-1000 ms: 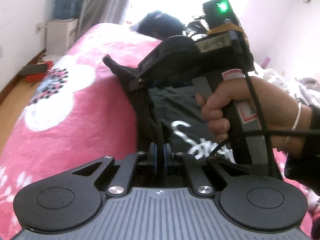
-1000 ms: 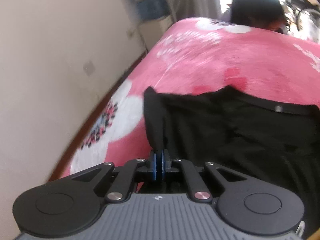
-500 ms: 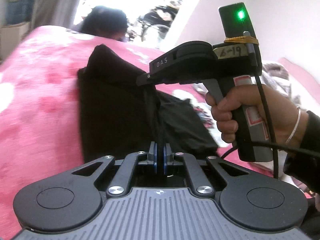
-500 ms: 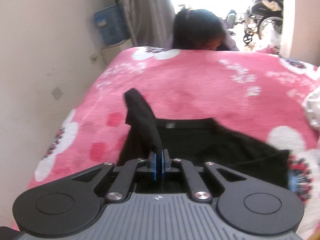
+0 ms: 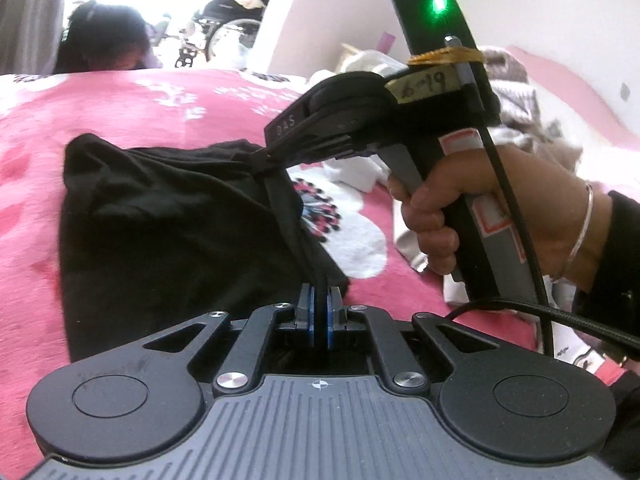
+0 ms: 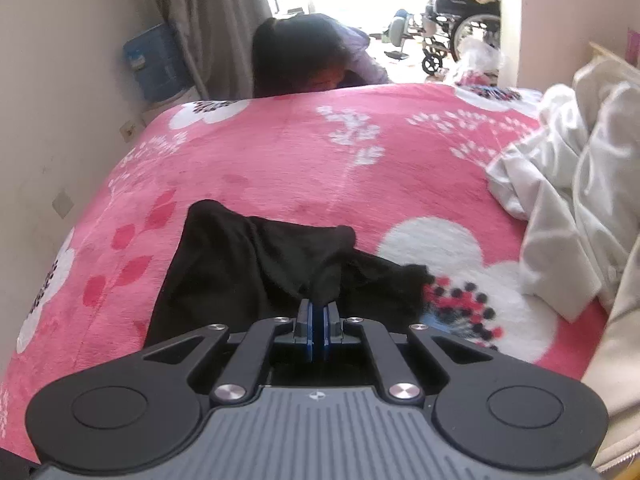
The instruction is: Fold clothes
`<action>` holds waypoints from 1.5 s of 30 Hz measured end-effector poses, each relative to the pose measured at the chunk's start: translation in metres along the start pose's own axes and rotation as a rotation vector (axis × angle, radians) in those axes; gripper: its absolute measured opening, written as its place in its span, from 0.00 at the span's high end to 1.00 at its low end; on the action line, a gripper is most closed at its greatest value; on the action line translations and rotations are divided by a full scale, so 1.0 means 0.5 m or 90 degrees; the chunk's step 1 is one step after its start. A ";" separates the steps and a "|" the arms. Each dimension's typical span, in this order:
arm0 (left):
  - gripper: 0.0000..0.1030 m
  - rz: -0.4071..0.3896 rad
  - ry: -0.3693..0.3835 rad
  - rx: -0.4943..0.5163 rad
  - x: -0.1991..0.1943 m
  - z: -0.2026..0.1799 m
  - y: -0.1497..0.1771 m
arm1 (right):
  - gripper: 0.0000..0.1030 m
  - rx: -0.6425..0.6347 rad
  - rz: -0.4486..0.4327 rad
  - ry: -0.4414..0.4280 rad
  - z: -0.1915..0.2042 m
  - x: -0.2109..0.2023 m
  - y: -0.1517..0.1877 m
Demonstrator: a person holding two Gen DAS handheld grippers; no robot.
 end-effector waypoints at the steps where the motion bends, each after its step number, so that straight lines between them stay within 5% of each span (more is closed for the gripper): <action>1: 0.97 0.004 0.000 0.006 0.008 -0.004 0.001 | 0.95 0.005 0.000 0.000 -0.009 0.000 0.004; 11: 0.93 0.032 -0.020 0.064 0.056 -0.041 0.019 | 0.94 0.043 0.009 0.023 -0.079 0.009 0.060; 12: 0.89 0.033 -0.029 0.078 0.060 -0.046 0.022 | 0.92 0.051 0.009 0.028 -0.087 0.011 0.069; 14: 0.64 0.040 -0.031 0.091 0.058 -0.049 0.030 | 0.82 0.069 0.011 0.038 -0.103 0.016 0.085; 16: 0.57 0.043 -0.024 0.078 0.038 -0.049 0.028 | 0.59 0.086 0.012 0.048 -0.119 0.020 0.101; 18: 0.44 0.041 -0.021 0.070 0.013 -0.047 0.018 | 0.51 0.113 0.009 0.053 -0.137 0.016 0.114; 21: 0.36 0.009 -0.002 0.056 -0.063 -0.048 -0.001 | 0.49 0.160 -0.014 0.039 -0.162 -0.031 0.117; 27: 0.26 -0.054 0.039 -0.011 -0.234 -0.002 -0.050 | 0.49 0.120 -0.053 0.011 -0.142 -0.176 0.118; 32: 0.19 -0.059 -0.024 -0.015 -0.359 0.100 -0.038 | 0.49 0.083 -0.052 -0.058 -0.044 -0.276 0.140; 36: 0.19 0.004 -0.075 -0.058 -0.377 0.185 0.041 | 0.49 0.103 -0.018 -0.156 0.065 -0.312 0.181; 40: 0.19 0.053 -0.097 -0.093 -0.338 0.240 0.131 | 0.49 0.271 0.066 -0.286 0.169 -0.251 0.276; 45: 0.21 0.048 -0.126 -0.029 -0.263 0.246 0.190 | 0.48 0.483 0.099 -0.332 0.229 -0.150 0.375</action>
Point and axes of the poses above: each gripper's, at about its wrist camera, not at the fingertips, and x roughly the way its jaws point, z to its left, y to its underside, the point moved 6 cm from there along x, roughly the way its jaws point, and after that the axes turned 6 degrees about -x, right-handed, at the moved point
